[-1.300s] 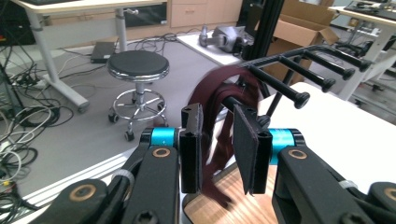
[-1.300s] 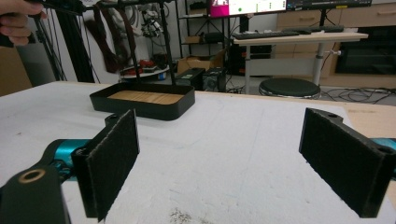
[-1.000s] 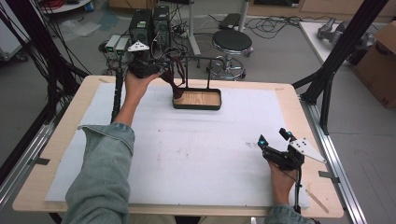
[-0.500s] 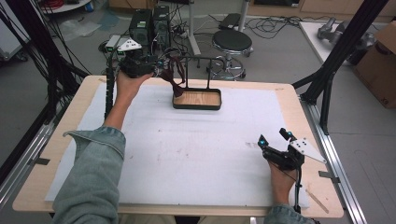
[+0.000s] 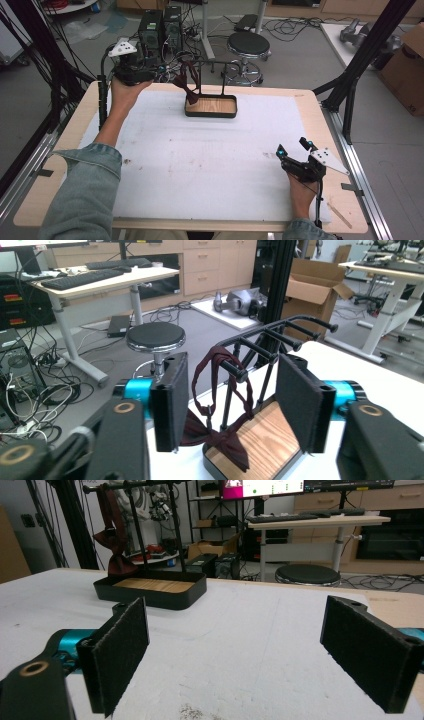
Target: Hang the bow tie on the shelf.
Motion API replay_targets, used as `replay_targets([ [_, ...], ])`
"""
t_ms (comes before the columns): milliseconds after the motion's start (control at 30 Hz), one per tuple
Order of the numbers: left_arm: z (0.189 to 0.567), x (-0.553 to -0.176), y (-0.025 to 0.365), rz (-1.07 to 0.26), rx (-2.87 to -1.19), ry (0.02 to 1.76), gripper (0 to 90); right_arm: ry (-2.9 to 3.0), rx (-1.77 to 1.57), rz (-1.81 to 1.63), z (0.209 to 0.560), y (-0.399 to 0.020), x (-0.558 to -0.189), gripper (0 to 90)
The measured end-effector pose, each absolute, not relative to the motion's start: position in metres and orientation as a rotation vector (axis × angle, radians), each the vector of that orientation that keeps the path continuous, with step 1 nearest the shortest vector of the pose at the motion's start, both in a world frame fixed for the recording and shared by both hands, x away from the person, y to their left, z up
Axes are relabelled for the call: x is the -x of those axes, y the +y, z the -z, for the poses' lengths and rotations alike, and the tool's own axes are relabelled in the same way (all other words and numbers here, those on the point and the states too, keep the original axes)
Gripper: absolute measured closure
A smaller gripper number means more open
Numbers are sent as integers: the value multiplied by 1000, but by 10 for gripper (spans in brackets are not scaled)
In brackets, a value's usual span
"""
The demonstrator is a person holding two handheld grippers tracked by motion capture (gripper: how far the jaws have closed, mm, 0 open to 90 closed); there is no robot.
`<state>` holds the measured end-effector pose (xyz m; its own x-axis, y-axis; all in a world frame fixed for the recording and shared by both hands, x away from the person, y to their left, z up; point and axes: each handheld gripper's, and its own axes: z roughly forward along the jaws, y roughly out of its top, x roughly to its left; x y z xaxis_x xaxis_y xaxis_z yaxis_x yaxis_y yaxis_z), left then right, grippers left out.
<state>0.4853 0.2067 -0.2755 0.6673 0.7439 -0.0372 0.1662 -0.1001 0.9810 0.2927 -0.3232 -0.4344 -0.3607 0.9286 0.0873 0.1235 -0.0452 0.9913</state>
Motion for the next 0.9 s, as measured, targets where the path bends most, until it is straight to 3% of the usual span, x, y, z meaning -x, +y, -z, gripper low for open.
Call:
replay_targets([
  [367,275,-458,226,-599,-1598,770,342,1535,-1147,-1475,434,-323,-293,112],
  [900,281,-397,259,-670,-1575,749,288,1537,-1152,-1471,434,-323,-292,112],
])
